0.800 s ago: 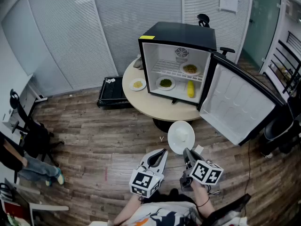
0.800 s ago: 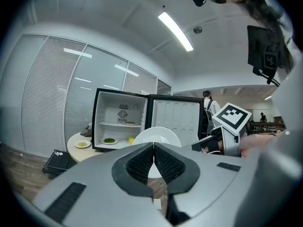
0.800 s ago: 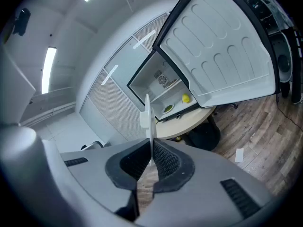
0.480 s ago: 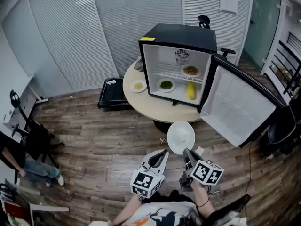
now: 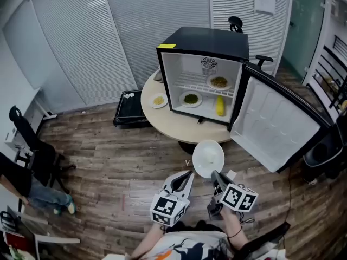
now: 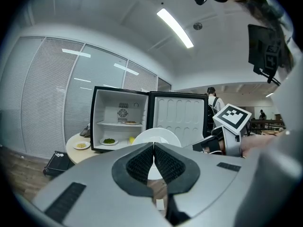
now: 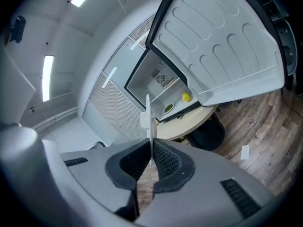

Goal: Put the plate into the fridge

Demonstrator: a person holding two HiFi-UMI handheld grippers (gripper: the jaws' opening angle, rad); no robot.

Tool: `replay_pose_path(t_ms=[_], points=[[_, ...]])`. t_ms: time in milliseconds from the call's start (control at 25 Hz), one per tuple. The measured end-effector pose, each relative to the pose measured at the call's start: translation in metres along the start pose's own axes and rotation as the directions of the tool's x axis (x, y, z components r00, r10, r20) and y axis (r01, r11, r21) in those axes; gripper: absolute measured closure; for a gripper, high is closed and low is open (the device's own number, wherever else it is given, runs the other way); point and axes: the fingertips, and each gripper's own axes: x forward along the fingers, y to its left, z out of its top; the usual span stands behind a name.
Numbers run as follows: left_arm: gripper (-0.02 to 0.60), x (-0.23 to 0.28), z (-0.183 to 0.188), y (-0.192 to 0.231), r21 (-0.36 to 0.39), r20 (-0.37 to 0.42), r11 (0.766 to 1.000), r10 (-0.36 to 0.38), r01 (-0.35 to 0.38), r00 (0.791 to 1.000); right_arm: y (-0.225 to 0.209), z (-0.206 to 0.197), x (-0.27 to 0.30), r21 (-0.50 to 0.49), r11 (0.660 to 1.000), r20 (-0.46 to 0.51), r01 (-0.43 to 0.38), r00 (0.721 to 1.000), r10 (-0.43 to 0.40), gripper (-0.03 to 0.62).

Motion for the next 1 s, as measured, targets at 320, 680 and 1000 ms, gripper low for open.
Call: replay_pose_path(t_ms=[320,680,1000], points=[[0.569,0.017,-0.005,0.003,-0.027,-0.007,0.998,0.054,-0.054,0.998,-0.018,0.008,0.004,-0.010,1.000,-0.038,-0.012,0.999,0.012,0.568],[0.568,0.025,-0.016,0.008,-0.021,-0.054,0.995,0.092,-0.093,0.994,-0.036,0.007,0.012,0.014,1.000,-0.079,-0.006,0.997,0.008,0.568],[0.569,0.036,-0.024,0.025,-0.020,-0.079,0.996,0.089,-0.091,0.993,-0.042,0.002,0.031,0.042,0.999,-0.100,0.006,0.995,-0.002,0.568]])
